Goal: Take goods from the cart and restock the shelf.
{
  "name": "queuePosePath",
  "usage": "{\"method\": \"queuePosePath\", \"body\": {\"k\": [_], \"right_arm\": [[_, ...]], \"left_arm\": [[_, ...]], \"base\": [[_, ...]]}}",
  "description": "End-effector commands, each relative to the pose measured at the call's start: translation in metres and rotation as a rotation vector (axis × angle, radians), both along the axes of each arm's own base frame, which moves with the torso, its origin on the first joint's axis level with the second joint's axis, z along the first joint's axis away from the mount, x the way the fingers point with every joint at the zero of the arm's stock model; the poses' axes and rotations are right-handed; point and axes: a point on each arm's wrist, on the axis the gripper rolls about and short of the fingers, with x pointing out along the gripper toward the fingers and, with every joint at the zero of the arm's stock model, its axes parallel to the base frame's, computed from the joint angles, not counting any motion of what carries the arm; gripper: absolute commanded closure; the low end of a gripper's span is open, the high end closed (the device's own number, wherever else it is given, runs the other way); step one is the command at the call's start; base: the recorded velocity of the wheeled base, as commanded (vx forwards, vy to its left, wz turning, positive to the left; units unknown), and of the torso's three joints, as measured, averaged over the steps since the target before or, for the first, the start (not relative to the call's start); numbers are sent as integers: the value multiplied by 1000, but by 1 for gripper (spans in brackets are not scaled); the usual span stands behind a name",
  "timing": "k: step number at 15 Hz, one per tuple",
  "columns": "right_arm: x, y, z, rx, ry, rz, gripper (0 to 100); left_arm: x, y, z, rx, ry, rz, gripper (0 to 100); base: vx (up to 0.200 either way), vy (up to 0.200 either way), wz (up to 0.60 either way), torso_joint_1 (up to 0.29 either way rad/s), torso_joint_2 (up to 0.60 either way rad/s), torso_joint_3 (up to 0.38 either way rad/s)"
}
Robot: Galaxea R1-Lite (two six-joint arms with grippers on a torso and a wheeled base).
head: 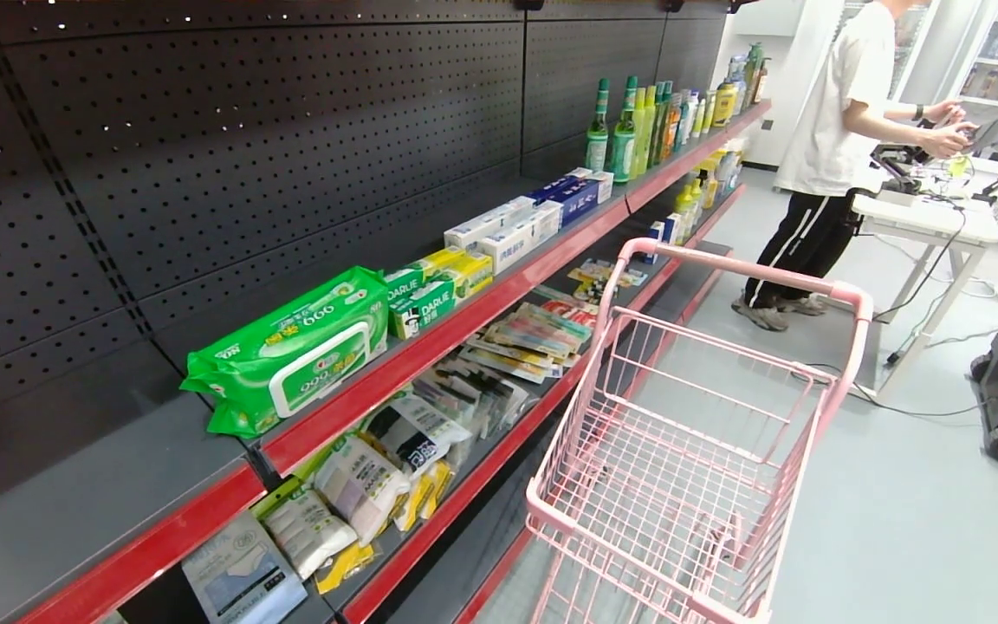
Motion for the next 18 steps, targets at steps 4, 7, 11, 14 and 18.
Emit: {"method": "queuePosePath", "body": {"k": [4, 7, 11, 14, 18], "right_arm": [[-20, -1, -13, -7, -73, 4, 100], [-18, -1, -15, -28, -62, 14, 100], [-16, -1, -15, -34, -53, 18, 100], [-15, -1, -16, -33, -43, 19, 100], [-5, 0, -14, -71, -69, 36, 100]], "left_arm": [[0, 0, 0, 0, -1, 1, 0], [0, 0, 0, 0, -1, 1, 0], [0, 0, 0, 0, 0, 1, 0], [0, 0, 0, 0, 0, 1, 0], [0, 0, 0, 0, 0, 1, 0]], "base": [[0, 0, 0, 104, -240, -137], [0, 0, 0, 165, -373, -209], [0, 0, 0, 163, -353, -206], [0, 0, 0, 163, -349, -194], [0, 0, 0, 154, -345, -184]]}}
